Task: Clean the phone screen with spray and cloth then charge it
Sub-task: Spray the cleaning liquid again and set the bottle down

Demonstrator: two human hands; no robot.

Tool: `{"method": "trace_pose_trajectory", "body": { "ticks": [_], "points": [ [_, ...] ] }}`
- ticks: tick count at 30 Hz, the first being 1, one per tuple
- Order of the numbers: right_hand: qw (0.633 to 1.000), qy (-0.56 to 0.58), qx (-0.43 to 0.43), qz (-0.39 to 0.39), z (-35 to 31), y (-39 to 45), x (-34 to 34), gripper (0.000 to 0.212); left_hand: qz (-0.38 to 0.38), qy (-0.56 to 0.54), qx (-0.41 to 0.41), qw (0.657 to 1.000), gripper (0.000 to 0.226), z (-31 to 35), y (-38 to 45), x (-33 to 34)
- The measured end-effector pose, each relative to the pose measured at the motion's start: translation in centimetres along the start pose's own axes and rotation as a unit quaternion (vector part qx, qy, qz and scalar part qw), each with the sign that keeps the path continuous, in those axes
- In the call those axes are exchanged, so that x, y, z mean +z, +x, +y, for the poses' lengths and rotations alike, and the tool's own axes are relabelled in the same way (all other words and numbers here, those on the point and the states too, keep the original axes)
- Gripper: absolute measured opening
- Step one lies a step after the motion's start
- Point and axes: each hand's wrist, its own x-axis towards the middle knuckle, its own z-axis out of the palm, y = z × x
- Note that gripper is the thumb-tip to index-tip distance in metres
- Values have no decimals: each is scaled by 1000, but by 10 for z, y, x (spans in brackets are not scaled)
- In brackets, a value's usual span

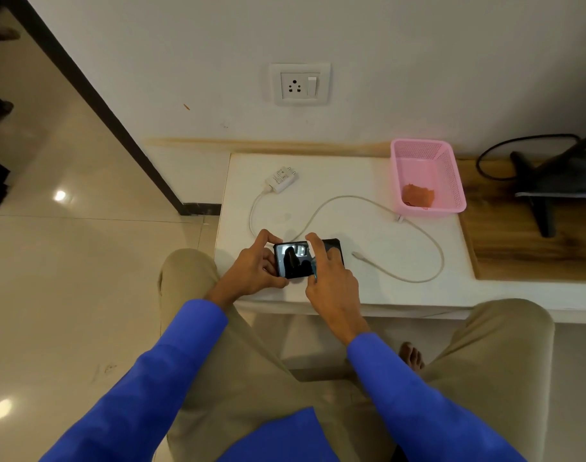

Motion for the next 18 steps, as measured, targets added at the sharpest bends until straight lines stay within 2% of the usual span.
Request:
{"method": "trace_pose_trajectory", "body": {
  "ticks": [13,18],
  "points": [
    [1000,-5,13,-1,5,-2,1,83,-6,9,-2,1000,77,2,-1,-2],
    [999,-4,42,26,17,-3,-12,87,-6,12,-7,1000,78,0,-1,-3]
  ]
}}
